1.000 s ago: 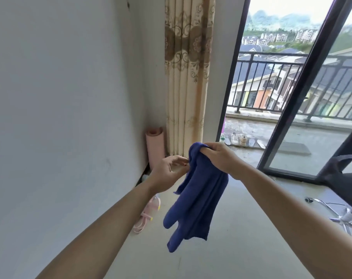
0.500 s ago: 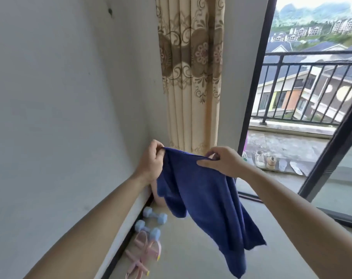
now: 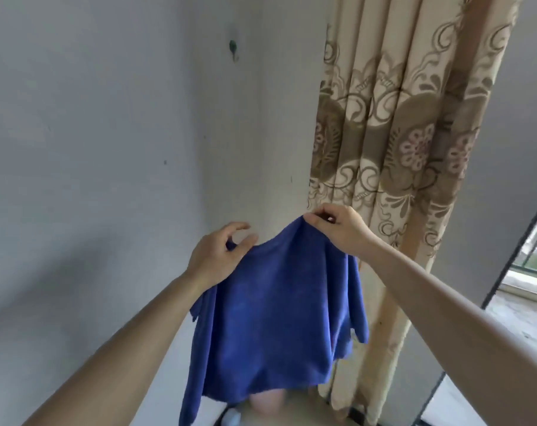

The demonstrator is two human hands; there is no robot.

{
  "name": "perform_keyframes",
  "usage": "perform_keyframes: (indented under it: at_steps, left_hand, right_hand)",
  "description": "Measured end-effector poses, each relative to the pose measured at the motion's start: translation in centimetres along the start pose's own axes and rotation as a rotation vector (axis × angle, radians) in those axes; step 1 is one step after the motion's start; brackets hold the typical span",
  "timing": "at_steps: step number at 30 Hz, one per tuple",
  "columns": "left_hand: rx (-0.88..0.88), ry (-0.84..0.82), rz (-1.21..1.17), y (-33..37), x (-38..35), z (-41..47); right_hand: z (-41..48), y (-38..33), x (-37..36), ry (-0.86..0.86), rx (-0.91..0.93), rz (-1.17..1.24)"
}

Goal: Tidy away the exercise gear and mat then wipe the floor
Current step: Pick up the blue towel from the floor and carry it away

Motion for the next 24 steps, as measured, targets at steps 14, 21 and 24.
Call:
perform_keyframes:
  at_steps: [14, 21, 24]
  left_hand:
    - [-0.117, 0.284, 0.097, 1.9, 6.1, 27.5]
    - [-0.161, 0.736, 0.738, 4.7, 9.6, 37.8]
    - [-0.176, 0.838, 0.876, 7.1, 10.7, 41.8]
  right_hand:
    - [31.9, -3.9, 1.4, 0.316, 0.456, -0.14]
    - [41.5, -5.1, 0.1, 0.462, 0.776, -0.265]
    - [45.3, -6.7, 0.0, 0.539, 0.831, -0.198]
Point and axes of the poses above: each hand's wrist, its own z-axis towards the middle knuckle, its own x-axis out of the back of the hand, y = z × x, the point moved 1 cm from there along z, towards the middle knuckle, and after that the axes turned 1 degree about y, right-handed, at the moved point
